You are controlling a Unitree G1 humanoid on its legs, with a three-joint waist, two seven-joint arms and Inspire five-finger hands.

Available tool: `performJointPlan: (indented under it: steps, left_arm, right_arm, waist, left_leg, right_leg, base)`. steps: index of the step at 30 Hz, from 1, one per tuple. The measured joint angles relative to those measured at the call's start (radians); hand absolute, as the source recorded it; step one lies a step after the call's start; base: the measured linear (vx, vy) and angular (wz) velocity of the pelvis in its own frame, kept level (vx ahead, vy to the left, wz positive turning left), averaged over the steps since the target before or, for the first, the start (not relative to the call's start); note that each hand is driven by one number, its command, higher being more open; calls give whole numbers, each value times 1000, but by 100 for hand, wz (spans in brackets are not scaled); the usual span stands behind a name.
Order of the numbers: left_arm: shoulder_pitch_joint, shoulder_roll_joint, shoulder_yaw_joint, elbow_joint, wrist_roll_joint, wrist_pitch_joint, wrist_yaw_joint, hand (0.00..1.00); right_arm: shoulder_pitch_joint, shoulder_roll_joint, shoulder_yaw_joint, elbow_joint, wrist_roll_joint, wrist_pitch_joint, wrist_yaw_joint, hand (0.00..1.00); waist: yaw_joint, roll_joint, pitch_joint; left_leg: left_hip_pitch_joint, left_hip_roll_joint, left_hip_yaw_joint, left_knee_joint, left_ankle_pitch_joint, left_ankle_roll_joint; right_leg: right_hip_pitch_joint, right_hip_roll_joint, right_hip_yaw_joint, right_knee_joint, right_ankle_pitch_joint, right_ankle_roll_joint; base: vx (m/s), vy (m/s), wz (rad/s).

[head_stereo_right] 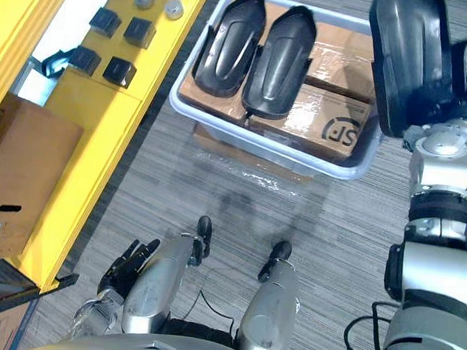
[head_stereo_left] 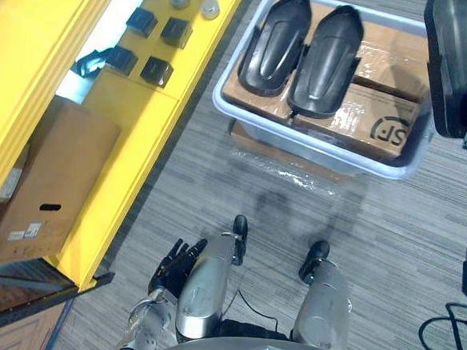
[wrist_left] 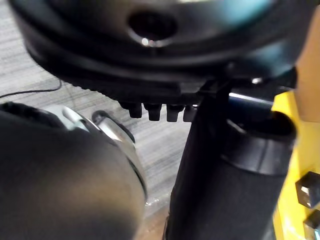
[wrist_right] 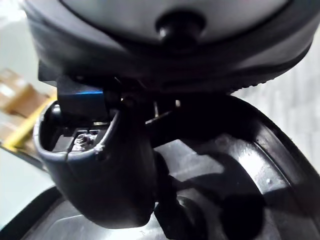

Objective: Walk over and take three plastic housings, then place them on the shelf

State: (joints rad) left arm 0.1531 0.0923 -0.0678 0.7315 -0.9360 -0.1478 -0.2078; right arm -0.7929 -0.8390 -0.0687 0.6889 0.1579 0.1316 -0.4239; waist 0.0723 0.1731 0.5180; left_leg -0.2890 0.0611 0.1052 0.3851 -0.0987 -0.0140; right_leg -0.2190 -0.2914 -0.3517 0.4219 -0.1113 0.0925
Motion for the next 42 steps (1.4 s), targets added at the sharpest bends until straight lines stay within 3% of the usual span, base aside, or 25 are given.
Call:
performJointPlan:
  steps: [2,4,6,8,11,16,21,25,28,37,42]
  left_arm:
    - [22,-8,46,-105,-4,-1,-9,100]
    - [51,-8,99,-230,9,-7,-12,100]
    - [52,-8,126,-308,53,-12,1,100]
    - [50,-8,133,-465,86,-15,27,100]
    - [39,-9,130,-652,113,-17,49,100]
    - [1,-8,58,-850,132,-30,41,100]
    - [-34,-4,-117,-858,185,-18,35,100]
    - [-70,-3,-228,-853,214,40,16,100]
    - [-74,3,-237,-852,219,64,8,100]
    - [-74,41,-243,-853,233,53,39,100]
    - [-77,30,-249,-854,233,10,151,100]
  right_arm:
    - [118,55,-83,-207,-64,-49,-22,0]
    - [231,181,-129,-370,-164,-126,-49,0]
    - [295,251,-134,-441,-216,-158,-59,0]
    - [366,360,-131,-514,-305,-189,-72,0]
    - [426,448,-101,-570,-374,-226,-92,0]
    - [495,526,-27,-651,-383,-305,-116,0]
    - [548,631,134,-660,-381,-340,-182,0]
    - [568,693,260,-660,-380,-341,-210,0]
    - [577,699,298,-660,-380,-342,-222,0]
    - [571,701,344,-653,-376,-343,-242,0]
    - [560,730,410,-608,-362,-357,-230,0]
  waist:
    - [-9,-3,-4]
    - [-20,-39,-74]
    - [-19,-63,-111]
    - [-18,-102,-145]
    - [-14,-133,-189]
    - [-7,-120,-250]
    - [-16,-121,-305]
    - [-22,-126,-321]
    - [-22,-129,-339]
    - [-25,-148,-390]
    - [-24,-161,-414]
  left_leg:
    - [80,2,-1,-64,20,-11]
    - [107,11,0,-116,34,-22]
    - [122,25,2,-130,35,-27]
    - [174,35,8,-154,31,-32]
    - [212,36,16,-168,24,-33]
    - [273,32,34,-211,17,-32]
    - [317,20,52,-271,17,-32]
    - [341,9,68,-305,34,-29]
    - [352,-1,68,-343,58,-26]
    - [388,-16,78,-444,121,-24]
    - [396,-19,78,-468,137,-22]
  right_leg:
    - [77,17,-11,-56,7,11]
    - [103,38,-24,-107,12,8]
    - [132,57,-33,-149,36,-3]
    - [204,77,-49,-217,55,-1]
    - [261,89,-56,-280,71,4]
    - [333,103,-55,-370,120,14]
    - [348,102,-52,-393,124,18]
    - [361,100,-33,-425,145,21]
    - [361,97,-32,-436,150,20]
    - [352,94,-31,-445,154,21]
    - [347,94,-30,-445,160,21]
  base:
    - [138,-68,0]
    - [196,-78,0]
    - [209,-43,-3]
    - [210,-37,-1]
    - [162,-17,-4]
    - [91,17,-7]
    - [17,23,-9]
    - [-44,33,-11]
    - [-54,14,2]
    - [-42,9,-1]
    - [-7,4,-2]
